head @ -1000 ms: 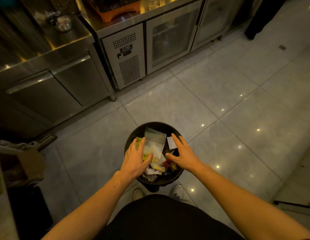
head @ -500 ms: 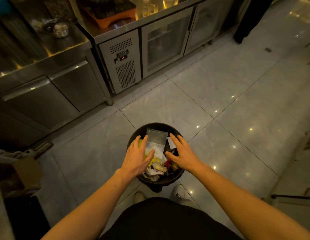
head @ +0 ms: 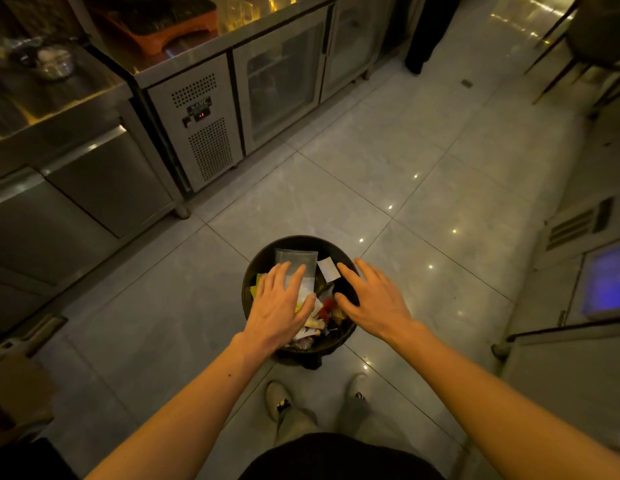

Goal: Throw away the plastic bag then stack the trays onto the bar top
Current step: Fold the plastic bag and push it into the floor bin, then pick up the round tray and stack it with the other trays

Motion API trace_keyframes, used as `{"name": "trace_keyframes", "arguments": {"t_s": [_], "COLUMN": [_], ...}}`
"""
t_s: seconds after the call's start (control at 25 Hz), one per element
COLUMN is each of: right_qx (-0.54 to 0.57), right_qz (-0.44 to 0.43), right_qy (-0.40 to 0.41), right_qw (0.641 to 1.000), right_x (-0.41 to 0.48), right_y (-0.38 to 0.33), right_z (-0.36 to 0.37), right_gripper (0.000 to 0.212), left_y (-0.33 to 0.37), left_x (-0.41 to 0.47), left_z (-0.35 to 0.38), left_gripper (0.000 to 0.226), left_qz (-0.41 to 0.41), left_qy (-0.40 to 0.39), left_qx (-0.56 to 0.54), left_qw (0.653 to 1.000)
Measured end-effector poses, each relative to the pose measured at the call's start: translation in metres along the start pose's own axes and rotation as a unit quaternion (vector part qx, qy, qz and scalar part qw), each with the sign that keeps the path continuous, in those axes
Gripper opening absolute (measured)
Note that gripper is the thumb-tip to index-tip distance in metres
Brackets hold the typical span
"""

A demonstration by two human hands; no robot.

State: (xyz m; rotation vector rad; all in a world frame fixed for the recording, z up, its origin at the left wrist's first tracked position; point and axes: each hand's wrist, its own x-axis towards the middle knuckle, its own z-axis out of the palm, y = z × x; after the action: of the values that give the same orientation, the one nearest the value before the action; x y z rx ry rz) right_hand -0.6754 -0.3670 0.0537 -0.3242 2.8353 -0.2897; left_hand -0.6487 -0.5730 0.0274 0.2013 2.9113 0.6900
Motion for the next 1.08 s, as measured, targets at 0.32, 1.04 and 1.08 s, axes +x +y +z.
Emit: {"name": "trace_keyframes", "arguments": {"t_s": [0.32, 1.04, 1.08], "right_qx": [0.009, 0.126, 0.129], "right_qz": [0.052, 0.472, 0.495], "right_qy": [0.062, 0.309, 0.317], "right_qw": [0.997, 0.816, 0.799], "right_x": [-0.05, -0.462, -0.491], "right_y": [0.043, 0.266, 0.272], "right_z": [-0.02, -0.012, -0.005], "right_gripper": [0.065, 0.067, 0.067], "left_y": [0.064, 0.452, 0.473], "left_x": [0.006, -0.117, -0.132], "left_z": [0.0, 0.154, 0.168], "left_gripper": [0.062, 0.061, 0.061], "left_qz": [0.09, 0.465, 0.487], "left_qy": [0.016, -0.135, -0.15], "left_qx": [0.004, -0.036, -0.037], "left_qw": [0.996, 0.874, 0.859]}}
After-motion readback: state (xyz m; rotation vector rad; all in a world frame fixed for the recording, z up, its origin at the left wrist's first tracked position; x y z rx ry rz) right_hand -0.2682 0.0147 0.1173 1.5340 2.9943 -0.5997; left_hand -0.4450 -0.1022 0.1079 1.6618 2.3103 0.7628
